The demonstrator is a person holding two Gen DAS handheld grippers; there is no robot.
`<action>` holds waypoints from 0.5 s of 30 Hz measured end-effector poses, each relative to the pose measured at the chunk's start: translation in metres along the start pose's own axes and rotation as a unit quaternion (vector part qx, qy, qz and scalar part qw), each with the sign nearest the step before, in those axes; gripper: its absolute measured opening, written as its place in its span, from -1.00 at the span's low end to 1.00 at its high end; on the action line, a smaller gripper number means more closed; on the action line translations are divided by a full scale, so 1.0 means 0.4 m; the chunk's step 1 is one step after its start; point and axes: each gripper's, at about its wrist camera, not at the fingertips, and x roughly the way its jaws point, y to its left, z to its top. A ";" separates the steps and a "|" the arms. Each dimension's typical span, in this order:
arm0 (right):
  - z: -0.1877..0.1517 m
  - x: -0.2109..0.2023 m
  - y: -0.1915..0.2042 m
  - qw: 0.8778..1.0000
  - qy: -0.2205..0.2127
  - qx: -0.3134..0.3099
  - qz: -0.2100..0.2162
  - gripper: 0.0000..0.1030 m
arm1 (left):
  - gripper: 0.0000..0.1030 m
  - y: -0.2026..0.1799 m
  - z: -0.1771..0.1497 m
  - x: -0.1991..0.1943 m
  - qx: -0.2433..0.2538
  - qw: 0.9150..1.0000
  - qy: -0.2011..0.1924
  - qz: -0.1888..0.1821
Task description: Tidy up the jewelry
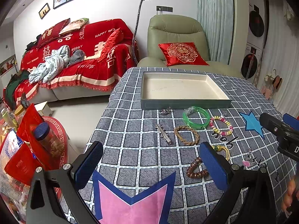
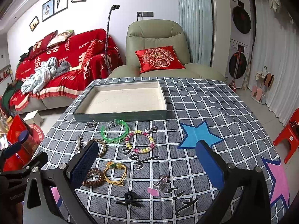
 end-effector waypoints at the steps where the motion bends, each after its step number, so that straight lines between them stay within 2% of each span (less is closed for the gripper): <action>1: 0.000 0.000 0.000 1.000 0.000 0.000 0.000 1.00 | 1.00 0.000 -0.001 0.000 0.000 1.000 0.000 0.000; 15: 0.000 0.000 0.000 1.000 0.000 0.001 0.001 1.00 | 1.00 -0.003 -0.003 0.002 0.000 1.000 0.001 0.000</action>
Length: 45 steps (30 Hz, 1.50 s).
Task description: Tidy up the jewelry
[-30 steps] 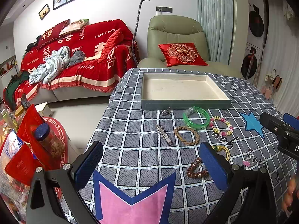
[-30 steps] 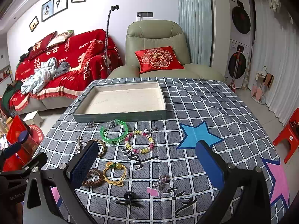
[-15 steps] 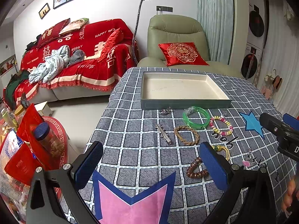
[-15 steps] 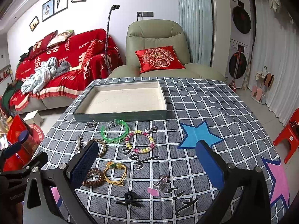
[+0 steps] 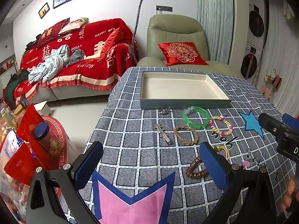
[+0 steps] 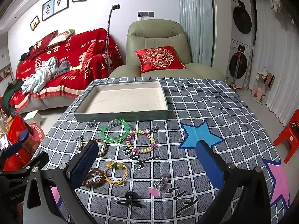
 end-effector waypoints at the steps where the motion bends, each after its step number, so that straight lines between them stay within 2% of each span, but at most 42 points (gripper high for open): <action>1: 0.000 0.000 0.000 1.000 0.000 0.000 0.000 1.00 | 1.00 0.000 0.000 0.000 0.000 1.000 0.000 0.000; 17: -0.002 0.003 0.003 1.000 0.001 0.001 0.000 1.00 | 1.00 -0.003 -0.005 0.011 -0.001 1.000 0.007 0.000; 31: -0.023 0.005 0.006 1.000 0.015 0.008 0.002 1.00 | 1.00 0.007 0.001 0.037 -0.007 0.999 0.033 -0.004; 34: -0.022 0.014 -0.005 1.000 0.025 0.012 0.001 1.00 | 1.00 0.011 0.003 0.060 -0.006 0.999 0.046 0.000; 41: -0.014 0.063 -0.039 0.998 0.056 0.013 -0.005 1.00 | 1.00 0.038 0.012 0.147 -0.017 0.994 0.100 -0.027; 45: 0.002 0.106 -0.061 0.996 0.081 0.021 0.002 1.00 | 1.00 0.044 0.020 0.198 -0.026 0.991 0.126 -0.030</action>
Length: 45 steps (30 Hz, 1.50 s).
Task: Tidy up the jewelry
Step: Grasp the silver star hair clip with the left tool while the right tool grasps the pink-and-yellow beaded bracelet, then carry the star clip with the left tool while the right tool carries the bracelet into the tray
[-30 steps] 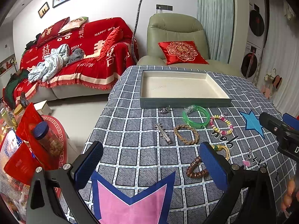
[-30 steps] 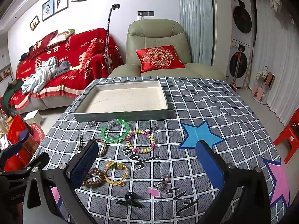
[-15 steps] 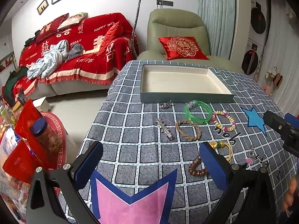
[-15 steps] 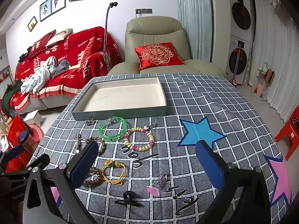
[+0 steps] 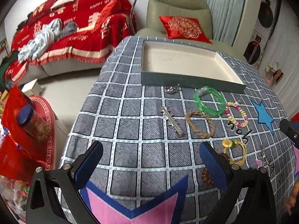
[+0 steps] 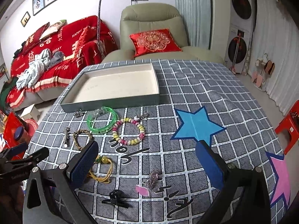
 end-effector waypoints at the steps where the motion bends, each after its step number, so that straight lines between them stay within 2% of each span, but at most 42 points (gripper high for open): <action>1: 0.008 0.013 -0.004 1.000 0.008 0.001 -0.001 1.00 | 1.00 0.000 0.005 0.009 0.000 1.000 0.004 0.002; 7: 0.040 0.095 -0.014 0.999 0.051 0.002 0.000 1.00 | 1.00 -0.007 0.030 0.069 -0.004 0.999 0.034 -0.010; 19: 0.058 0.266 -0.009 0.992 0.126 -0.007 -0.005 0.99 | 1.00 -0.003 0.049 0.146 -0.016 0.998 0.068 0.002; 24: 0.063 0.307 0.002 0.990 0.139 -0.013 0.000 0.87 | 1.00 -0.018 0.055 0.157 0.000 0.998 0.066 0.011; 26: 0.061 0.322 0.007 0.989 0.147 -0.014 0.003 0.78 | 0.96 -0.027 0.058 0.161 0.008 0.998 0.062 0.012; 30: 0.056 0.319 0.021 0.989 0.143 -0.036 -0.005 0.60 | 0.73 -0.046 0.067 0.157 0.022 0.998 0.058 0.004; 33: 0.057 0.313 0.031 0.989 0.144 -0.046 -0.001 0.39 | 0.30 -0.065 0.070 0.147 0.042 0.998 0.050 -0.008; 35: 0.060 0.310 0.039 0.988 0.144 -0.054 0.005 0.19 | -0.30 -0.082 0.069 0.139 0.060 0.997 0.045 -0.015; 37: 0.057 0.303 0.045 0.988 0.143 -0.059 0.009 -0.26 | -0.34 -0.091 0.070 0.137 0.070 0.996 0.045 -0.015; 38: 0.059 0.301 0.048 0.988 0.143 -0.061 0.010 -0.40 | -0.34 -0.092 0.072 0.136 0.073 0.996 0.046 -0.018; 39: 0.059 0.301 0.051 0.988 0.143 -0.062 0.009 -0.71 | -0.34 -0.092 0.072 0.135 0.072 0.996 0.047 -0.023; 40: 0.058 0.301 0.052 0.988 0.142 -0.062 0.007 -0.80 | -0.34 -0.090 0.072 0.132 0.069 0.996 0.049 -0.028; 45: 0.055 0.288 0.040 0.989 0.138 -0.045 0.027 -0.80 | -0.34 -0.074 0.083 0.098 0.059 0.997 0.038 -0.037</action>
